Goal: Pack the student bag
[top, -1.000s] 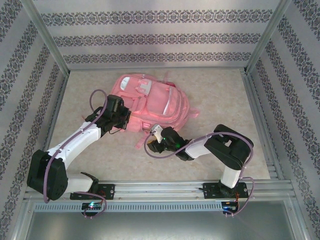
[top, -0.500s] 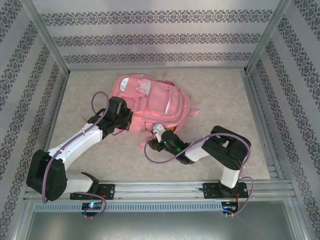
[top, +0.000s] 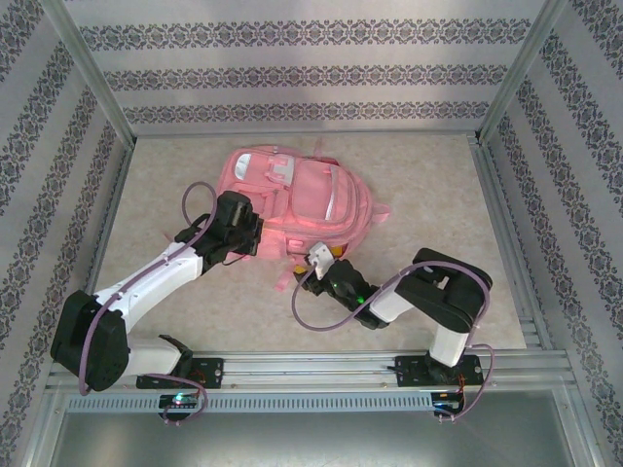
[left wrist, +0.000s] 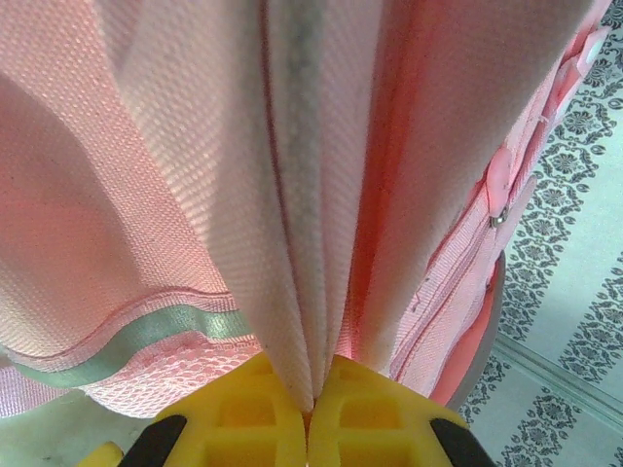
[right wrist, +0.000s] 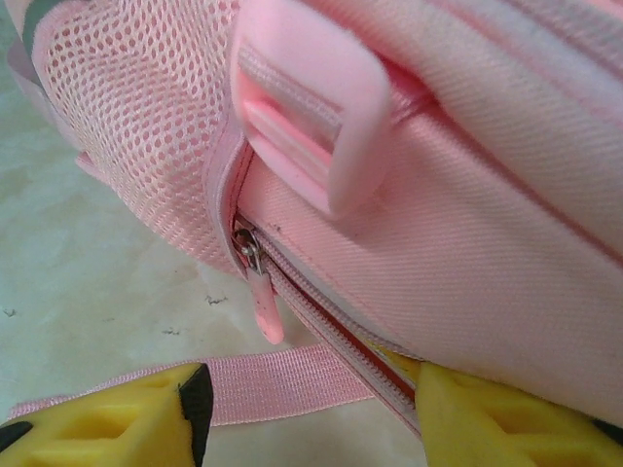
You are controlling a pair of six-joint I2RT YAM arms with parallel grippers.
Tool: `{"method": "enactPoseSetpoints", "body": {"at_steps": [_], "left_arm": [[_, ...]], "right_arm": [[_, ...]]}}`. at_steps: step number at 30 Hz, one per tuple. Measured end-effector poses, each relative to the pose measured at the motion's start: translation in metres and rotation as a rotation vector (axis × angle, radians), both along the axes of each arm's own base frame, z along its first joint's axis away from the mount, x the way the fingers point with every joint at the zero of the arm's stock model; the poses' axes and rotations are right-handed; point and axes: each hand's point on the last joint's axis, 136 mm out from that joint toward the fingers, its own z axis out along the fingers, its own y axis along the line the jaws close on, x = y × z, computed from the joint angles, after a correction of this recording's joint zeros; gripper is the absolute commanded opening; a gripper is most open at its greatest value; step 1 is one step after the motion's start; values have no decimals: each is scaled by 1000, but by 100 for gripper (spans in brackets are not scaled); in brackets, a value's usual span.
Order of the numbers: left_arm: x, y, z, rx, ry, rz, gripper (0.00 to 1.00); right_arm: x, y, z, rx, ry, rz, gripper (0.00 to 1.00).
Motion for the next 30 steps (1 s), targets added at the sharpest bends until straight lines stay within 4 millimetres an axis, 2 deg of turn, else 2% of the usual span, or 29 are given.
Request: {"method": "enactPoseSetpoints", "body": {"at_steps": [4,8,17,25,30], "left_arm": [[-1,0,-3,-7,3,6,0],[-1,0,-5,-14,1,9,0],[-1,-1,-6,-19,-8,11,0],[-1,-1,-6,-21,-7,12,0],[-1,-1,-6,-20,-8,12,0]], "right_arm": [[0,4,-12,-16,7,1,58],[3,10,-16,-14,4,1,57],[9,23,-14,8,2,-1,48],[4,33,-14,6,-3,7,49],[10,40,-14,-12,-15,-27,40]]}}
